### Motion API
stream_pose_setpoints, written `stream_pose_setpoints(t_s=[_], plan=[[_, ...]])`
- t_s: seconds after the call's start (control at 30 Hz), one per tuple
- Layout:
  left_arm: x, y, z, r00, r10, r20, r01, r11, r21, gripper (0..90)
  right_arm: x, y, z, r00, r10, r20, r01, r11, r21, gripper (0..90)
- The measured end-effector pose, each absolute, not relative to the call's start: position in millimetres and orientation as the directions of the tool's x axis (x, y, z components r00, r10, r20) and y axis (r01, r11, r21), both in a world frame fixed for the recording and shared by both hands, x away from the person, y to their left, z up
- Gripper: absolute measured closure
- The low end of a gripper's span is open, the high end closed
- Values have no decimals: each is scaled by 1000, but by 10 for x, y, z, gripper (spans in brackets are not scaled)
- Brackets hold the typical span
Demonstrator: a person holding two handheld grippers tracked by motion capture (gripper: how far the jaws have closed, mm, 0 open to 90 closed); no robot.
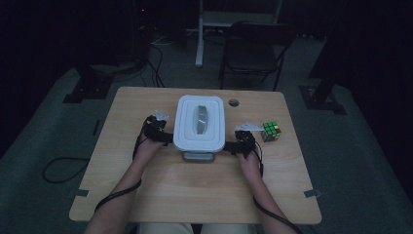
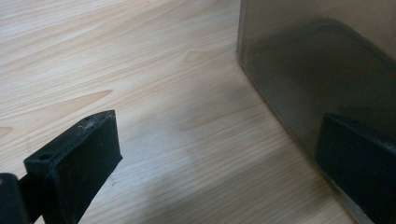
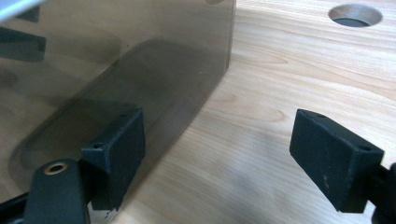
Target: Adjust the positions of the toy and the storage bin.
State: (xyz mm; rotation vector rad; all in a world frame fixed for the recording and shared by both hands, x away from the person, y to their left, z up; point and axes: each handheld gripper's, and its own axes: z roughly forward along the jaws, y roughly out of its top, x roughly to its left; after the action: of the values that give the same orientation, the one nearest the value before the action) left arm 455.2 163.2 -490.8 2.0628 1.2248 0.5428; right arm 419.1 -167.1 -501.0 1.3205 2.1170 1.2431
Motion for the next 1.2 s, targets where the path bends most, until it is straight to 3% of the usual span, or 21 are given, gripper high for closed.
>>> stream_pose_setpoints(t_s=[0.33, 0.37, 0.43, 0.53, 0.8, 1.2], plan=[[4433, 1446, -4899, 500, 866, 8, 600, -353, 718, 10, 4069, -1896, -5027, -498, 849, 177, 551, 152, 820, 182], [4425, 1450, -4905, 503, 864, -6, 606, -348, 715, 9, 4029, -1912, -5016, -498, 857, 130, 526, 179, 831, 145], [4420, 1452, -4910, 504, 864, -10, 604, -344, 719, 9, 4029, -1912, -5016, -498, 857, 130, 526, 179, 831, 145], [4458, 1498, -4950, 482, 876, 7, 598, -335, 728, 10, 4043, -1978, -5029, -451, 880, 147, 519, 125, 846, 134], [4629, 1581, -5012, 448, 894, -36, 640, -292, 711, 7, 4254, -2015, -5151, -424, 890, 166, 568, 119, 815, 133], [4821, 1474, -4947, 508, 859, -55, 603, -310, 735, 4, 4608, -1921, -5069, -418, 890, 182, 567, 99, 818, 137]])
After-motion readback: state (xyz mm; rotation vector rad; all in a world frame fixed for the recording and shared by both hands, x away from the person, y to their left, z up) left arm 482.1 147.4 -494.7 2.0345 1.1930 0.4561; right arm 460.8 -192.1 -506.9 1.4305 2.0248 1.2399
